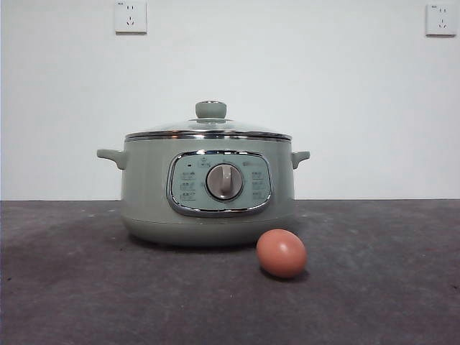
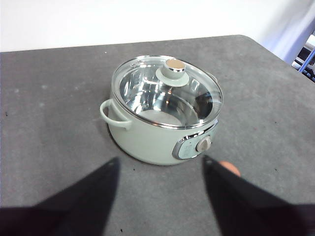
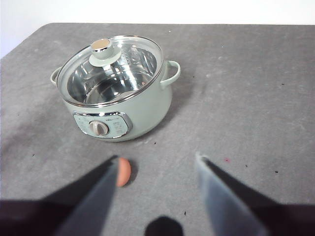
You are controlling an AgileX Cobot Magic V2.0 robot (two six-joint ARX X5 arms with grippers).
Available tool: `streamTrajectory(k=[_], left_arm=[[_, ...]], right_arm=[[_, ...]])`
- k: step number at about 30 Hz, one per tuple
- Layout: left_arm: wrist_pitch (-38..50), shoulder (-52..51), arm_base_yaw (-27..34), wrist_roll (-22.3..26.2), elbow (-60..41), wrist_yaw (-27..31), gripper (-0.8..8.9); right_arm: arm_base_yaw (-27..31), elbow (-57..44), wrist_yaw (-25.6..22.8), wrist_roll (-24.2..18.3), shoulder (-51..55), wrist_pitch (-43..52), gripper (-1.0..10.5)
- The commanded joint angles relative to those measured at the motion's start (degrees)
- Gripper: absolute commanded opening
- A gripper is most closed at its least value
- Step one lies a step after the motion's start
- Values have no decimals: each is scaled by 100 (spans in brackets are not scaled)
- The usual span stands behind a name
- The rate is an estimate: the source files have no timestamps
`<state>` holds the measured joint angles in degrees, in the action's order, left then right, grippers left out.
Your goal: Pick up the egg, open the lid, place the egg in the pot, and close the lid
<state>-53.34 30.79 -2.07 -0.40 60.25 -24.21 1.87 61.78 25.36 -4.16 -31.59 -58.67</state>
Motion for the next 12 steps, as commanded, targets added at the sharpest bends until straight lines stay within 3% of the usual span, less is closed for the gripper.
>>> streamTrajectory(k=[1, 12], left_arm=[[22, 50, -13, 44, 28, -24, 728], [72, 234, -22, 48, 28, -105, 728]], right_arm=[[2, 11, 22, -13, -13, 33, 697], [-2, 11, 234, 7, -188, 22, 693]])
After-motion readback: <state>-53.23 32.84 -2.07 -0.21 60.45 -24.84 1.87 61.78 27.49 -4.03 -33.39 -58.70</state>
